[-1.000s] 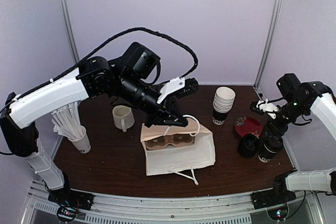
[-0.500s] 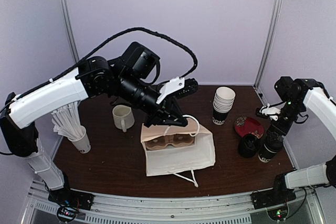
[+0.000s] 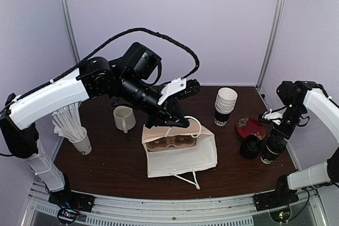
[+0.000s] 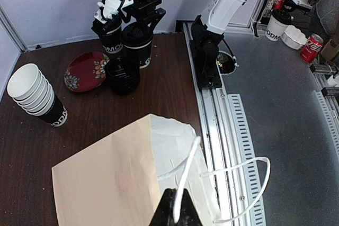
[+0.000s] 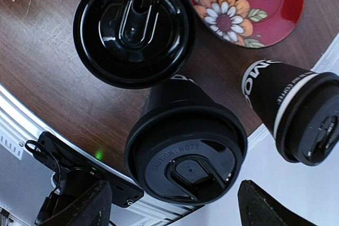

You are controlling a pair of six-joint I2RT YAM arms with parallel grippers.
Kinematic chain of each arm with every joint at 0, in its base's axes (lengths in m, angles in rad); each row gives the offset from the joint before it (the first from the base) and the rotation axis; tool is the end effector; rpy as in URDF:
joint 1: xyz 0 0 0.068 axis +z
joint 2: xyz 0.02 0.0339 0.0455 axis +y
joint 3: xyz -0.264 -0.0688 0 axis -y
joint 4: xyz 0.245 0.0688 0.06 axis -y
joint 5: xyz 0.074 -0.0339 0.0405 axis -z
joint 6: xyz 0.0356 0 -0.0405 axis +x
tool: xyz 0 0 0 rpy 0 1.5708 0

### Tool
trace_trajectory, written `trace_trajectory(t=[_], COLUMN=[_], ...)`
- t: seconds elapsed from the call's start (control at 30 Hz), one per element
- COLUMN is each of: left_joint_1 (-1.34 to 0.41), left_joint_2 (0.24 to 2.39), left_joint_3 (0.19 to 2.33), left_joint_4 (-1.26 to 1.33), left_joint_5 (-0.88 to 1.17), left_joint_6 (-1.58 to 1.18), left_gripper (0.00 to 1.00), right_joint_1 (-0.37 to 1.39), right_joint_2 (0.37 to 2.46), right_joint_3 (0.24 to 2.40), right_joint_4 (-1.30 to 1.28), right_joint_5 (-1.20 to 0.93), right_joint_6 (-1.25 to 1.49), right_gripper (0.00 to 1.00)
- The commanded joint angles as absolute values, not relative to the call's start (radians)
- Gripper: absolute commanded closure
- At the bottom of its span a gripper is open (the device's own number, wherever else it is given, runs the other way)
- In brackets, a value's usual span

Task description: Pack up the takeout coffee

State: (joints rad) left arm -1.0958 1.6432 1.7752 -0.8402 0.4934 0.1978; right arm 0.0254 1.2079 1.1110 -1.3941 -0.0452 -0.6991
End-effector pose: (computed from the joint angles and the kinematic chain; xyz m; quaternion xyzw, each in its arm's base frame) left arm 0.1469 -0.3226 0.4000 0.6123 0.6415 -0.3758 0.2689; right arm 0.1846 0.0063 0.2871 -0.3548 0.9338 0.0081 0.0451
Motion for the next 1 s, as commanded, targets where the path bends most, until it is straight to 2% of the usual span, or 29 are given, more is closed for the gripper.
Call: trace_trajectory(t=[0.0,0.27,0.5,0.73,0.97], left_joint_1=[-1.094,-1.093,-1.093,-1.094,-1.094], left_joint_2=[1.623,1.623,1.630,1.634,1.636], left_joint_3=[1.792,1.800,1.806,1.819,1.832], left_joint_4=[-0.836,-0.839,-0.839,-0.846,-0.854], left_joint_5=[0.494,0.491,0.495,0.496,0.498], left_joint_6=[0.215,0.216,0.216,0.216,0.217], left_gripper=[1.00,1.00,1.00,1.00,1.00], right_joint_1=[0.014,0.013,0.014,0.014,-0.015], right_joint_2=[1.219,1.224,1.219,1.186,1.192], right_joint_3=[1.077,1.043,1.019,1.089,1.085], right_joint_4=[-1.372,-1.342,-1.325,-1.372,-1.344], right_joint_5=[-0.057,-0.050,-0.049,-0.069,-0.044], right_joint_6=[-0.710,-0.716,-0.722,-0.720,-0.736], right_gripper=[0.14,0.16,0.21,0.22,0.11])
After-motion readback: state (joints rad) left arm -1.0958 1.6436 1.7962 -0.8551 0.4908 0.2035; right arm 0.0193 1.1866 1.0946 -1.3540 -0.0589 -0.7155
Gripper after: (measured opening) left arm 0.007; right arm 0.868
